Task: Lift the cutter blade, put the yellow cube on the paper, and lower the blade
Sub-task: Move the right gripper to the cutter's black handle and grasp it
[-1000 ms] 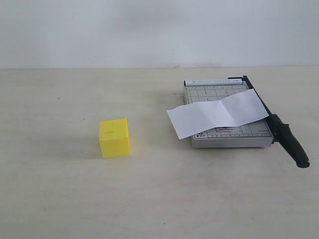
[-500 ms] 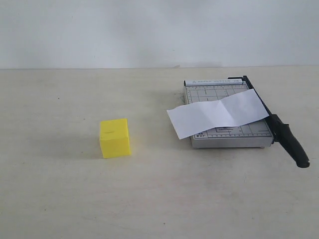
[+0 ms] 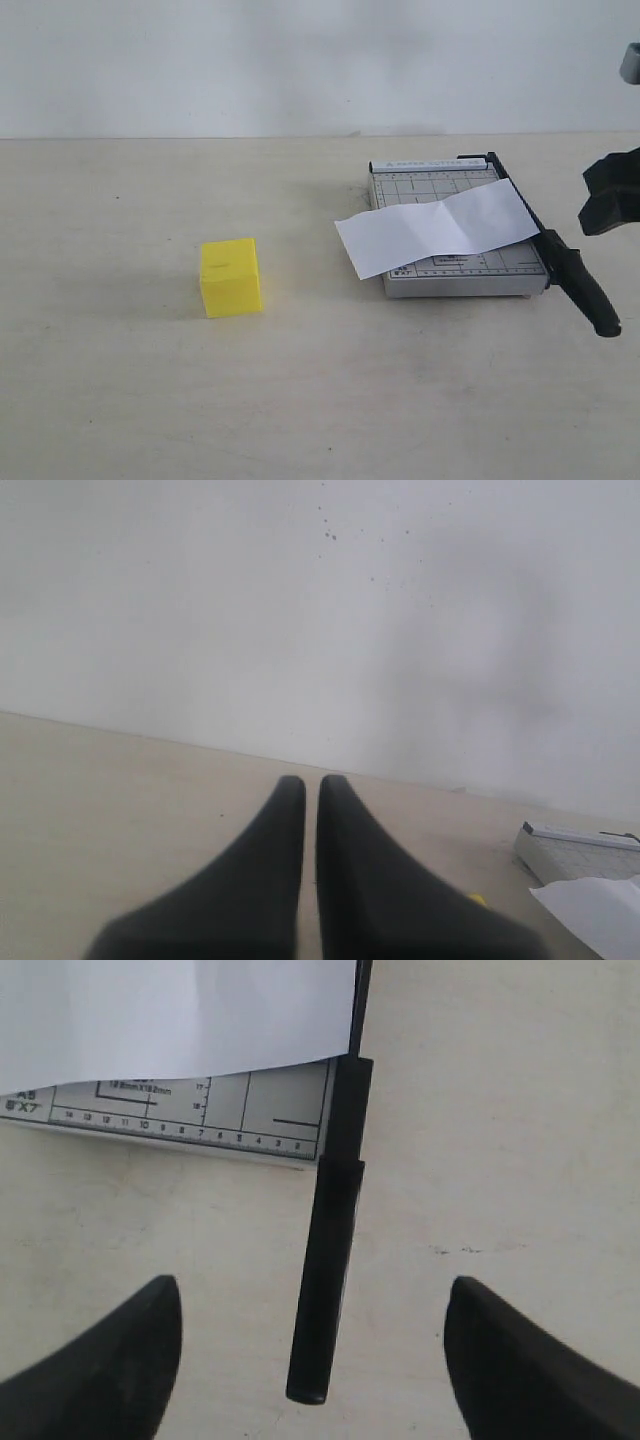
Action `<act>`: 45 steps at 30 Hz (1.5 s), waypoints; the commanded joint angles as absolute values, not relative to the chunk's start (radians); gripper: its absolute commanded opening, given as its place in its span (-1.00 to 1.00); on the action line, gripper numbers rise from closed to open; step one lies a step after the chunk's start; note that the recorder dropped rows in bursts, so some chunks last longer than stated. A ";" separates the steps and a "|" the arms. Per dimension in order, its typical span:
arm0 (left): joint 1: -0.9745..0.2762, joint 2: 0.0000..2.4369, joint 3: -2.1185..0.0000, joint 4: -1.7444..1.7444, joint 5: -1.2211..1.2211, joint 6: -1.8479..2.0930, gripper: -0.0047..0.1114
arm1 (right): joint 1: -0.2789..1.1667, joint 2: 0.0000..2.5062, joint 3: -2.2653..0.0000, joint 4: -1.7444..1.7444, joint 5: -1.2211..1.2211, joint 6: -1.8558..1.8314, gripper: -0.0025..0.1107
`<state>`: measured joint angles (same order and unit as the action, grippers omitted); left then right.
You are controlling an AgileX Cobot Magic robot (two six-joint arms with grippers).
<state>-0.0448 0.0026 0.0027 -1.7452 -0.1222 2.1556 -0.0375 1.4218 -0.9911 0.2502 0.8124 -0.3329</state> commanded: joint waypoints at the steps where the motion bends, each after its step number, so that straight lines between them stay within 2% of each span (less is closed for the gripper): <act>1: -0.045 0.000 0.000 -1.744 -0.131 2.150 -0.83 | -0.039 1.457 -0.999 0.252 0.819 -0.372 0.28; 19: -0.045 0.000 0.000 -1.744 -0.131 2.150 -0.83 | 0.000 1.676 -0.999 0.272 0.797 -0.429 0.28; 31: -0.045 0.000 0.000 -1.744 -0.131 2.150 -0.83 | 0.030 1.697 -0.999 0.092 0.760 -0.335 0.28; 45: -0.045 0.000 0.000 -1.744 -0.131 2.150 -0.83 | 0.030 1.702 -0.999 0.091 0.736 -0.341 0.28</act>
<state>-0.0448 0.0026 0.0027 -1.7452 -0.1222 2.1556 0.0288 1.6999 -0.9937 0.0996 0.7433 -0.3317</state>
